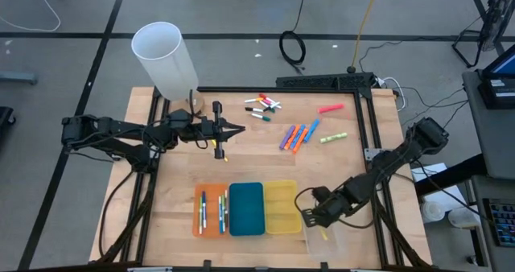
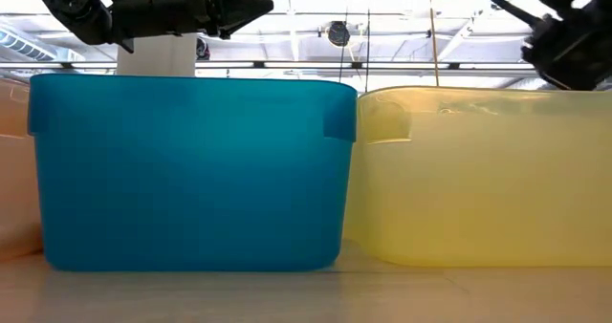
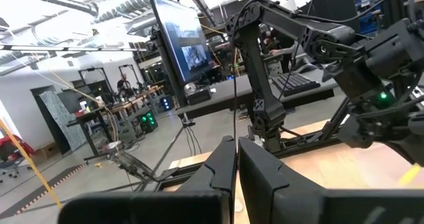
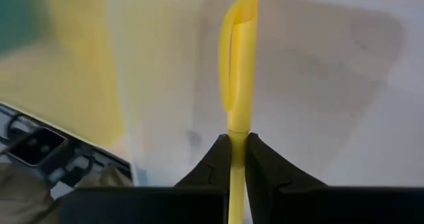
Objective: Pick & Place Markers
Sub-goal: Put the top yellow pen into the transparent bin
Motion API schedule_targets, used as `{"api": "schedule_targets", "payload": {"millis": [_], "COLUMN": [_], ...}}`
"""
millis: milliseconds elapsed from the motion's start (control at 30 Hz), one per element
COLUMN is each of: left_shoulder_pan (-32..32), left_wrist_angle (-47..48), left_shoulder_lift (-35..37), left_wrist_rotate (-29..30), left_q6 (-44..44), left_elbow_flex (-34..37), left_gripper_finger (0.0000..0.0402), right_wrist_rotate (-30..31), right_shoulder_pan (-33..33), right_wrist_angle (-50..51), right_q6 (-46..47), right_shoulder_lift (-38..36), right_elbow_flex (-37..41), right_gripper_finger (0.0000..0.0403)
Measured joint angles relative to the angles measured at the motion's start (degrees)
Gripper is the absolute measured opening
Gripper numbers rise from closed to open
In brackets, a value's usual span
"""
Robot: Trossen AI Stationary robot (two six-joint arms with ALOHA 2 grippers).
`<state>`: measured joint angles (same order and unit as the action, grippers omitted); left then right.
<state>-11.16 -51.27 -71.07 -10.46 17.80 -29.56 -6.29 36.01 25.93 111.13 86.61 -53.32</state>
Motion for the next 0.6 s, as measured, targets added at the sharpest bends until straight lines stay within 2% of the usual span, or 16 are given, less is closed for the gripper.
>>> {"api": "schedule_targets", "payload": {"millis": [300,600], "left_shoulder_pan": [0.00,-0.02], "left_wrist_angle": [0.02,0.00], "left_shoulder_lift": [0.00,0.00], "left_wrist_rotate": [0.00,0.00], "left_q6": [-0.02,-0.02], "left_elbow_flex": [0.00,0.00], "left_gripper_finger": [0.0024,0.0024], "right_wrist_rotate": [11.00,13.75], "right_shoulder_pan": [-1.51,-3.59], "right_wrist_angle": [-0.84,-0.76], "right_q6": [-4.07,-8.01], "right_shoulder_lift": [-0.11,-0.15], "right_elbow_flex": [0.00,0.00], "right_gripper_finger": [0.0012,0.0014]}}
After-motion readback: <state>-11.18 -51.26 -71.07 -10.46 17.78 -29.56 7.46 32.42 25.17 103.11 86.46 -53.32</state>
